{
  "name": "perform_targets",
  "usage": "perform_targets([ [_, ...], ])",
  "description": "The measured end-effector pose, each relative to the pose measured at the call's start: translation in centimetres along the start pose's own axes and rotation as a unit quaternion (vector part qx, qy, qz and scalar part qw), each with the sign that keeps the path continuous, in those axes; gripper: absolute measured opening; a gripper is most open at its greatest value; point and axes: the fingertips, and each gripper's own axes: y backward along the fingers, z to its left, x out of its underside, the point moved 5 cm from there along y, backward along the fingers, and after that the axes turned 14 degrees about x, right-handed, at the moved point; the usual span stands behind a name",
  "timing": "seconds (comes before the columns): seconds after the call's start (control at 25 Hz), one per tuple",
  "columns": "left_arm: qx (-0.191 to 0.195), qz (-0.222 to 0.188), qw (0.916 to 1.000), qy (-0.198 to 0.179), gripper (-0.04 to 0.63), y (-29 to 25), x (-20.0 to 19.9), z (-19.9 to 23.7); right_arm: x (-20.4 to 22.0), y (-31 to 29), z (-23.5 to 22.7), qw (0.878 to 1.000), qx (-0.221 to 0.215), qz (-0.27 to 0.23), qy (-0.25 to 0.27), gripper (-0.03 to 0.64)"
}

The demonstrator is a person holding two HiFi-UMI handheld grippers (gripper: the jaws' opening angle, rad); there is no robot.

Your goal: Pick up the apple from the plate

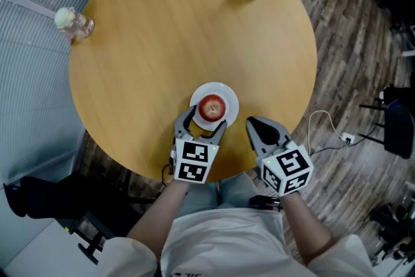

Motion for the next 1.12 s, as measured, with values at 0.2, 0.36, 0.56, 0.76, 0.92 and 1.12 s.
perform_targets([
  [0.2,-0.002,0.011,0.9999,0.0,0.396,-1.4,0.3,0.3,0.2,-0.1,-0.2,1.0,0.0,0.003,-0.002,0.032],
  [0.36,-0.01,0.019,0.9998,-0.001,0.399,-2.1,0.4,0.6,0.5,-0.1,-0.3,1.0,0.0,0.008,-0.004,0.032],
  [0.56,-0.014,0.014,0.9997,-0.012,0.408,-3.0,0.8,1.1,0.7,-0.1,-0.6,1.0,0.001,0.011,-0.006,0.032],
  [0.76,-0.012,0.02,0.9997,-0.003,0.408,-3.6,1.1,1.4,0.8,0.0,-1.1,1.0,0.003,0.013,-0.008,0.032],
  [0.92,-0.013,0.021,0.9997,-0.001,0.408,-3.9,1.1,1.4,1.0,0.0,-1.3,1.0,0.004,0.015,-0.009,0.032],
  [1.12,-0.022,0.036,0.9991,0.007,0.39,-4.2,1.4,1.2,1.0,0.0,-1.5,1.0,0.004,0.015,-0.009,0.032],
])
